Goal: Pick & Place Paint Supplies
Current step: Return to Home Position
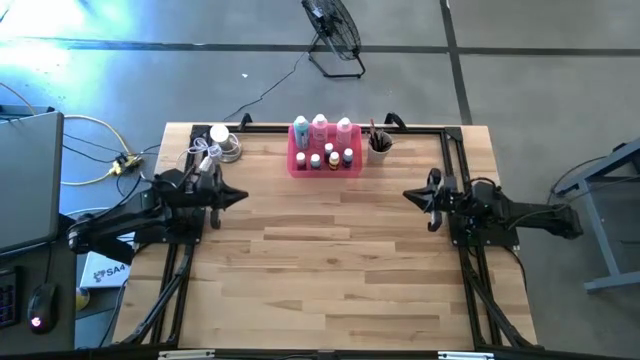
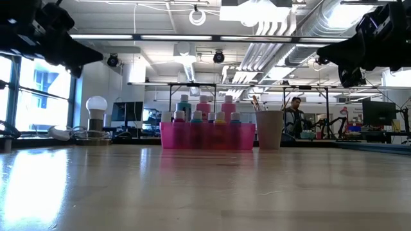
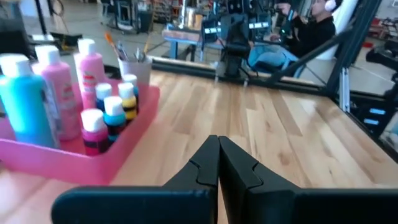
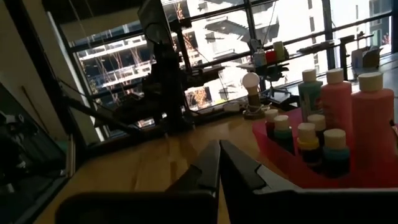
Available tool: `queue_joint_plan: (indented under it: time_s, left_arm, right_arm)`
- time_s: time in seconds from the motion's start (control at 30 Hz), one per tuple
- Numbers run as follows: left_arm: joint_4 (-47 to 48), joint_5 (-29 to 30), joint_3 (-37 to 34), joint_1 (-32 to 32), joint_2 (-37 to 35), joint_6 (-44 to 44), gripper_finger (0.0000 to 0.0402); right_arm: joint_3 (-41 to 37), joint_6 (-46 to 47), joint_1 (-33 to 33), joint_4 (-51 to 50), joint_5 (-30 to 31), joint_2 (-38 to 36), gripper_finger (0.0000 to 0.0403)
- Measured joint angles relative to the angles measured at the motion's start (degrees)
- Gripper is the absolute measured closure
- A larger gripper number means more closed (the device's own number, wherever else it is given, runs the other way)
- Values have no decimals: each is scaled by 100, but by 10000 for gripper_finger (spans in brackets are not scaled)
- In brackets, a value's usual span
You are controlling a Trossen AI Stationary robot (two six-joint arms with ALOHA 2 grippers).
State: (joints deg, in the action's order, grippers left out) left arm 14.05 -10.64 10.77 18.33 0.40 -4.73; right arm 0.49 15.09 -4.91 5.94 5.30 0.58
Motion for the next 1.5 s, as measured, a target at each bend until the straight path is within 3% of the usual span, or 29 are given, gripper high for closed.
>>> queue_joint_plan:
  time_s: [0.27, 0.63, 0.87, 1.5]
  left_arm:
    - [-70, -4, -419, 0, -1, -27, 401]
    - [-377, 875, -509, 1, -2, -2, 401]
    - [-529, 892, -630, 2, 23, 47, 401]
    - [-472, 1100, -652, 2, 22, -3, 401]
  right_arm:
    - [-2, -29, 0, -350, -129, -1, 400]
    - [-4, -552, -2, -320, 376, -1, 400]
    - [-4, -551, -2, -242, 689, 0, 400]
    - [-9, -485, -1, -223, 660, 0, 399]
